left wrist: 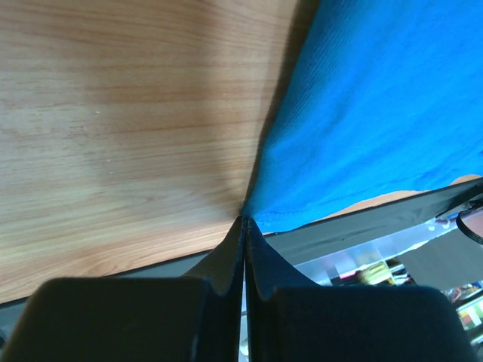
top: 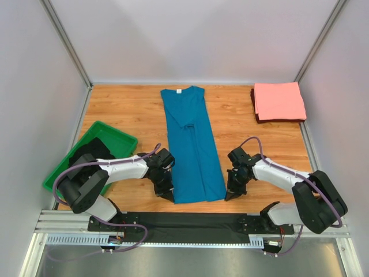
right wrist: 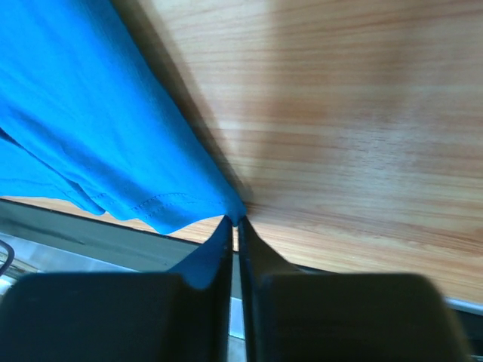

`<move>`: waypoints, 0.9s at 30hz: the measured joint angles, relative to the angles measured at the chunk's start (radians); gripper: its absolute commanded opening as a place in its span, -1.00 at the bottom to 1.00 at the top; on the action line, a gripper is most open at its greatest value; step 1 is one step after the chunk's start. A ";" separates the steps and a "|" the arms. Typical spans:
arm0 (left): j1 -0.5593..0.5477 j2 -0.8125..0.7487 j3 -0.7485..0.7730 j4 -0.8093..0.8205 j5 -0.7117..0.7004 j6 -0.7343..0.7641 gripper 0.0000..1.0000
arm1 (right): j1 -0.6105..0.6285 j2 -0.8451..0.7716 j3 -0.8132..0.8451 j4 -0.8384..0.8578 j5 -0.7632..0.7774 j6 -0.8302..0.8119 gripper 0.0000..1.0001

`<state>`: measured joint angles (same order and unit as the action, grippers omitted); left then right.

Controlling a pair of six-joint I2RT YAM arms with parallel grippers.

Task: Fold and stack the t-shirts
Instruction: Fold the tshirt

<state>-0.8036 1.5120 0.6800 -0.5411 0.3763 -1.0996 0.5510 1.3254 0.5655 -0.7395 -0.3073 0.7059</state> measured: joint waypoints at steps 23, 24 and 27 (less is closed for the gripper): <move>-0.001 -0.126 -0.098 -0.021 -0.014 -0.009 -0.35 | 0.002 -0.101 -0.031 -0.003 0.055 0.038 -0.22; -0.001 -0.138 -0.098 -0.023 -0.016 -0.011 -0.30 | 0.002 -0.101 -0.029 -0.003 0.063 0.037 -0.29; -0.001 -0.175 -0.084 -0.015 -0.018 -0.015 -0.17 | 0.002 -0.091 -0.027 -0.003 0.076 0.029 -0.37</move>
<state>-0.8047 1.3373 0.5957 -0.5564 0.3580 -1.1149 0.5529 1.2343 0.5388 -0.7422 -0.2317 0.7353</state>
